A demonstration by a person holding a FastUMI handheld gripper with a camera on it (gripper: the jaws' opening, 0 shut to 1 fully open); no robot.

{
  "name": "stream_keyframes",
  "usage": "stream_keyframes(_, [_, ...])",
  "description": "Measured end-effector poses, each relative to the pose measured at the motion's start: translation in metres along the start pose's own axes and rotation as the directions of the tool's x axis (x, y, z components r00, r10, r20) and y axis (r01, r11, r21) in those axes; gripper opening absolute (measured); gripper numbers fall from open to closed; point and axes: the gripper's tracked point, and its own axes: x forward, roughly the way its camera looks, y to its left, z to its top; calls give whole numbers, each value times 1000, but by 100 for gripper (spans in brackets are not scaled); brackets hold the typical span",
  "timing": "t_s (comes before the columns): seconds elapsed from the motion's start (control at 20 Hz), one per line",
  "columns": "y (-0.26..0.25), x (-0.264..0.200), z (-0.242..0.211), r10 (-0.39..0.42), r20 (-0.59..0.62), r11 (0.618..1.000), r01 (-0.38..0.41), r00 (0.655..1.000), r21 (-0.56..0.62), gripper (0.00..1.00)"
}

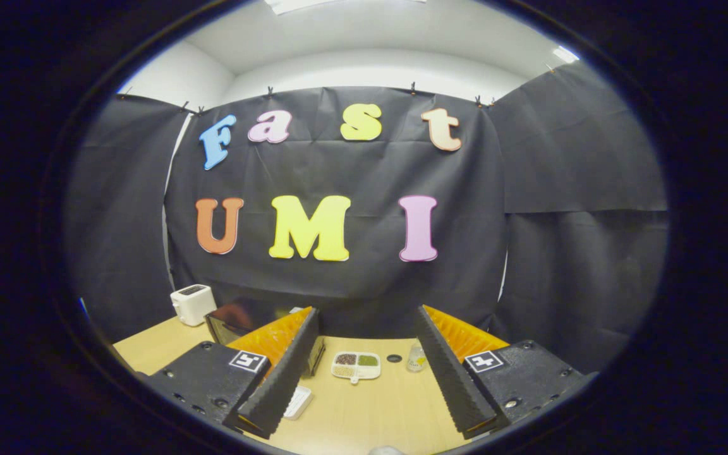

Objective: Open the toaster oven, put the food inside, and close the toaster oven door.

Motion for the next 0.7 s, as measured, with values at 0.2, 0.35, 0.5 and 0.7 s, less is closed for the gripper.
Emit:
stream_keyframes(0.2, [-3,1,-2,-5,-10,1000,5,1000,8,99])
stream_keyframes(0.35, [-2,1,1,-17,-6,1000,17,1000,10,99])
stream_keyframes(0.5, [2,1,3,-22,-8,1000,22,1000,15,99])
stream_keyframes(0.7, [5,2,6,-36,-4,999,36,999,19,99])
